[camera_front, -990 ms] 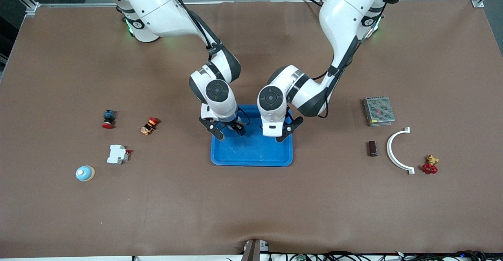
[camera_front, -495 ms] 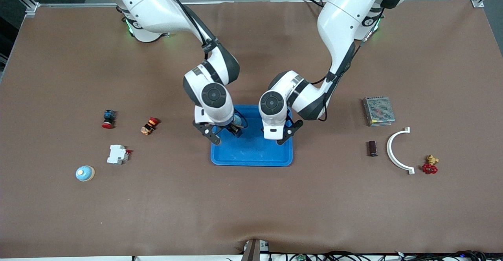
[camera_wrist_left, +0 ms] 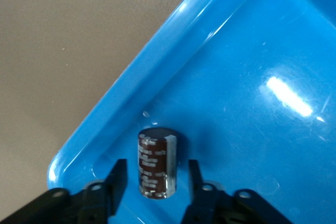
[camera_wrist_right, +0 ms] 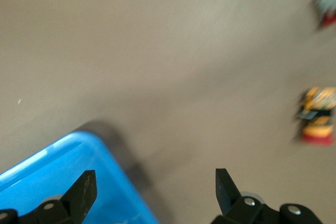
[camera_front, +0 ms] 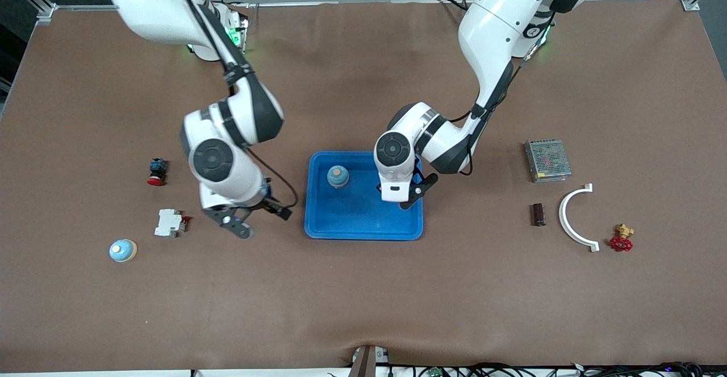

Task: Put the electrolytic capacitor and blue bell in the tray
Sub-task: 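Open the right gripper and withdraw while the left gripper lowers the capacitor, then reach the right gripper to the second button while the left gripper reaches the capacitor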

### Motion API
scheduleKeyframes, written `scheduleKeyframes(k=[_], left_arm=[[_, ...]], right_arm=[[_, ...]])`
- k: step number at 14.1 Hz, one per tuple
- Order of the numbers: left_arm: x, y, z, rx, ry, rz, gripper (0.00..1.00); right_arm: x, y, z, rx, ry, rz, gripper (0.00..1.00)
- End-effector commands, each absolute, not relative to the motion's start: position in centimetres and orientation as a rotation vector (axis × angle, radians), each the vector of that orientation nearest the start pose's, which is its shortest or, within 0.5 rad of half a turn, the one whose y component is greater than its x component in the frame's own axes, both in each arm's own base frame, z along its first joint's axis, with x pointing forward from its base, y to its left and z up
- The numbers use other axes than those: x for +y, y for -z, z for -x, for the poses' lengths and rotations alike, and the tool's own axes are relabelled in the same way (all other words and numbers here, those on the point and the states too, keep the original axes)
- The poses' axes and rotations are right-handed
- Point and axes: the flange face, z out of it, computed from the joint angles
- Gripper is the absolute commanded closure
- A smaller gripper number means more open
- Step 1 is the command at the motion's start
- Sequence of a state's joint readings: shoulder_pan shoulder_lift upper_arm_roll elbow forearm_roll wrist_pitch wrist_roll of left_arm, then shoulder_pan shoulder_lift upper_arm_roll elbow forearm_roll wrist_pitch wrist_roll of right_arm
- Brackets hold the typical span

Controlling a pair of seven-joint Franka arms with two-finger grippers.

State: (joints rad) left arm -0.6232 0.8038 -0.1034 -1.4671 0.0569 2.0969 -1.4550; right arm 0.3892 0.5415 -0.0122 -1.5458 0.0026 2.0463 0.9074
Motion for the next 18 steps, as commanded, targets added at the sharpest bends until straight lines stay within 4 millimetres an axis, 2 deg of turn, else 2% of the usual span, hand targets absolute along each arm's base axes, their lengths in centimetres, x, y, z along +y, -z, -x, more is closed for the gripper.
scheduleKeyframes(k=[1,4,5,6,8,9,13,14,16,18], left_arm=[[-45.4,-20.4,-53.8,-1.031,-0.122,2.825,0.00],[-44.0,-22.9,-55.4,-0.920,-0.069,2.871,0.00],[-42.9,-24.5,-56.4,-0.899,-0.057,2.894,0.00],[-40.8,-25.5,-57.9,-0.895,-0.061,2.895,0.00],[-38.0,-27.7,-59.3,-0.810,-0.080,2.913,0.00],[-36.0,-28.7,-60.2,-0.775,-0.100,2.908,0.00],[-28.0,-32.5,-63.2,-0.654,-0.151,2.926,0.00],[-26.1,-33.1,-63.7,-0.625,-0.162,2.933,0.00],[-23.4,-32.9,-64.0,-0.580,-0.184,2.934,0.00],[-20.5,-32.6,-64.7,-0.500,-0.180,2.921,0.00]], right_arm=[[20.4,-35.5,-65.2,0.740,-0.049,3.092,0.00],[15.1,-36.1,-66.1,0.661,-0.088,3.115,0.00],[13.2,-36.1,-66.3,0.644,-0.095,3.118,0.00],[10.6,-35.8,-66.7,0.620,-0.105,3.122,0.00],[6.5,-35.5,-67.1,0.527,-0.113,3.132,0.00],[4.1,-35.3,-67.3,0.502,-0.113,3.133,0.00],[-3.1,-34.7,-68.0,0.357,-0.056,3.141,0.00],[-4.6,-33.8,-68.2,0.310,-0.040,3.144,0.00],[-7.7,-31.8,-68.6,0.246,-0.001,3.148,0.00],[-8.7,-29.7,-68.9,0.218,0.006,3.160,0.00]])
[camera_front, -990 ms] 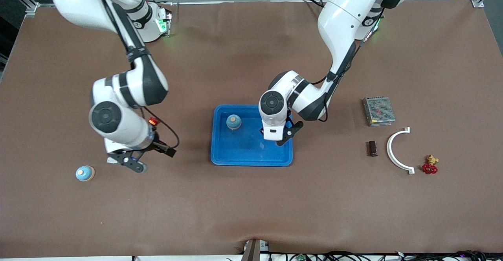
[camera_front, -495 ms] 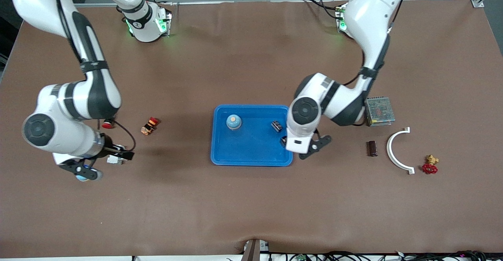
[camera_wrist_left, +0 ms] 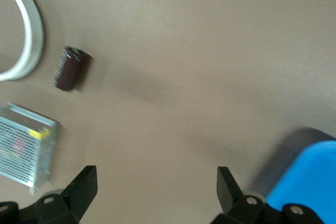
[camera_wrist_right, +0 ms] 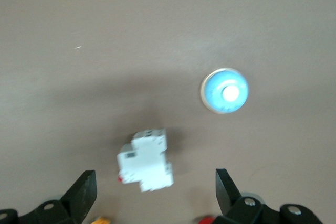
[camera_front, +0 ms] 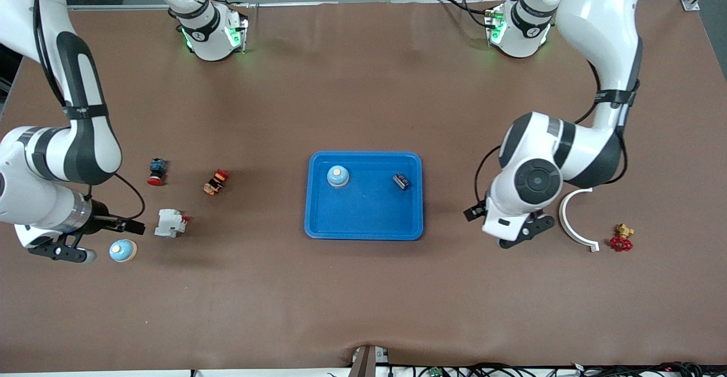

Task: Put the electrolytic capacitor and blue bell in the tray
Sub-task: 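Reach the right gripper to the second button while the left gripper reaches the capacitor, then grasp the second button with the right gripper while the left gripper grasps the capacitor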

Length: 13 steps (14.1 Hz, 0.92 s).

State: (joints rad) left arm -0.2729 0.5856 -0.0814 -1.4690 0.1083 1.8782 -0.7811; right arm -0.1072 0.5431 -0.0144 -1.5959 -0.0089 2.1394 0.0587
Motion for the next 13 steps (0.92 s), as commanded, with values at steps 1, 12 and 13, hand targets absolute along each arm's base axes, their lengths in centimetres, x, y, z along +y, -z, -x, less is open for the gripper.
scheduleKeyframes(k=[1,12,13], left_arm=[[-18.9,-32.7,-65.2,-0.475,-0.185,2.928,0.00],[-6.6,-32.7,-66.3,-0.210,-0.224,3.005,0.00],[-6.5,-32.8,-66.3,-0.181,-0.223,3.012,0.00]], right_arm=[[-9.1,-28.8,-69.1,0.213,0.002,3.169,0.00],[-15.7,-21.7,-72.5,-0.024,0.049,3.182,0.00],[-16.0,-21.2,-72.6,-0.021,0.049,3.182,0.00]])
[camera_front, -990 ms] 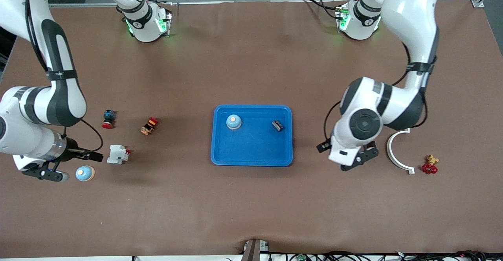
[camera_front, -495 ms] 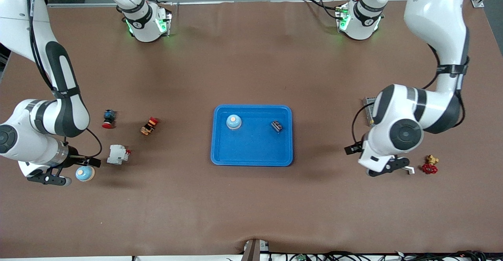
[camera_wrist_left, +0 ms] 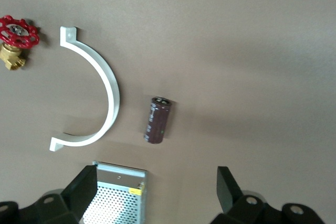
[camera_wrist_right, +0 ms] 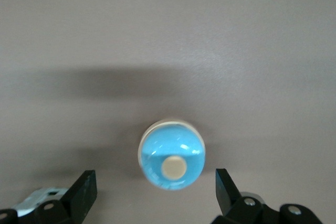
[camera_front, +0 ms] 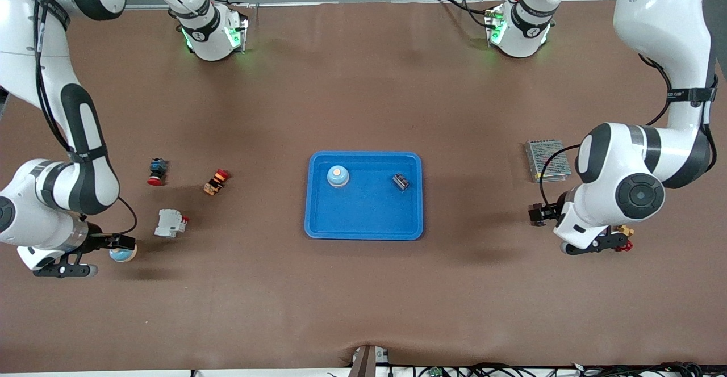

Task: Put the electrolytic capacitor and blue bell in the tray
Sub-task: 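Grasp the second button with the right gripper while the left gripper grasps the capacitor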

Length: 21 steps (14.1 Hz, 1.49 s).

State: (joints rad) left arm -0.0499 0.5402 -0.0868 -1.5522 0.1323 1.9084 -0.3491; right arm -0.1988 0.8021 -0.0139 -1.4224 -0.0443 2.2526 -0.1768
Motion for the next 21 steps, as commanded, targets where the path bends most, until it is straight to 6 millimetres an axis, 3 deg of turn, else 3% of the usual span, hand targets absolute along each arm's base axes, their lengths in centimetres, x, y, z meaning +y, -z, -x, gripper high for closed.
scheduleKeyframes(k=[1,7,12,16,21], left_arm=[[-5.8,-32.9,-66.4,-0.179,-0.211,3.021,0.00],[-3.2,-30.3,-64.7,-0.189,-0.246,3.033,0.00],[-3.3,-27.5,-64.2,-0.203,-0.234,3.043,0.00],[-2.8,-27.2,-64.2,-0.214,-0.244,3.041,0.00],[-4.7,-26.2,-64.1,-0.246,-0.245,3.041,0.00]], right_arm=[[-15.9,-20.9,-72.8,-0.021,0.055,3.180,0.00],[-16.7,-19.2,-73.0,-0.012,0.127,3.186,0.00],[-17.8,-17.8,-72.5,0.034,0.123,3.171,0.00],[-18.1,-17.0,-72.0,0.041,0.121,3.170,0.00],[-17.9,-17.0,-72.0,0.040,0.119,3.168,0.00]])
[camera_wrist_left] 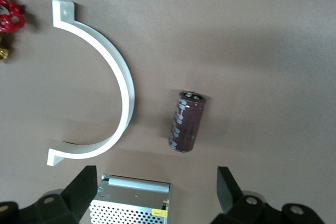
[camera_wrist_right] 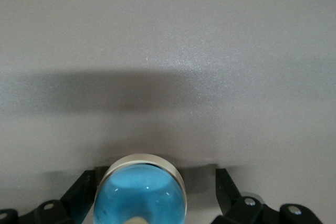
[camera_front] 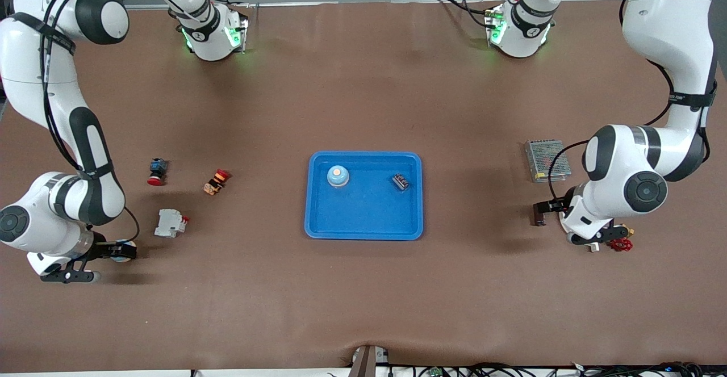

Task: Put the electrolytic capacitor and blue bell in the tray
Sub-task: 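Grasp the second button with the right gripper while the left gripper grasps the capacitor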

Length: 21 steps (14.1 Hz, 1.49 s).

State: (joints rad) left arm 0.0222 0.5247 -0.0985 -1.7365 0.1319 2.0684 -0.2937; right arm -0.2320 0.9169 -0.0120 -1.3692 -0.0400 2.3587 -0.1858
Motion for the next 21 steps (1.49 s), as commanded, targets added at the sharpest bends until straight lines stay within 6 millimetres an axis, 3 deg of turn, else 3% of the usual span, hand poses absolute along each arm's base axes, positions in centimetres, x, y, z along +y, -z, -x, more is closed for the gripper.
scheduleKeyframes(k=[1,9,12,15,19,21], left_arm=[[-4.7,-25.8,-64.0,-0.251,-0.250,3.040,0.00],[-3.8,-23.5,-63.1,-0.279,-0.245,3.045,0.00],[-4.5,-21.9,-63.6,-0.267,-0.198,3.061,0.00],[-4.7,-21.1,-63.8,-0.256,-0.166,3.070,0.00],[-4.9,-20.0,-63.9,-0.247,-0.143,3.077,0.00],[-4.8,-19.3,-63.8,-0.249,-0.151,3.077,0.00]], right_arm=[[-17.9,-17.0,-72.0,0.046,0.120,3.167,0.00],[-17.6,-16.1,-71.3,0.079,0.078,3.144,0.00],[-17.5,-16.3,-71.3,0.067,0.078,3.144,0.23],[-17.3,-17.1,-71.2,0.041,0.033,3.138,1.00],[-15.7,-18.4,-71.7,0.017,0.019,3.131,1.00],[-13.8,-19.7,-72.1,0.036,0.003,3.110,1.00]])
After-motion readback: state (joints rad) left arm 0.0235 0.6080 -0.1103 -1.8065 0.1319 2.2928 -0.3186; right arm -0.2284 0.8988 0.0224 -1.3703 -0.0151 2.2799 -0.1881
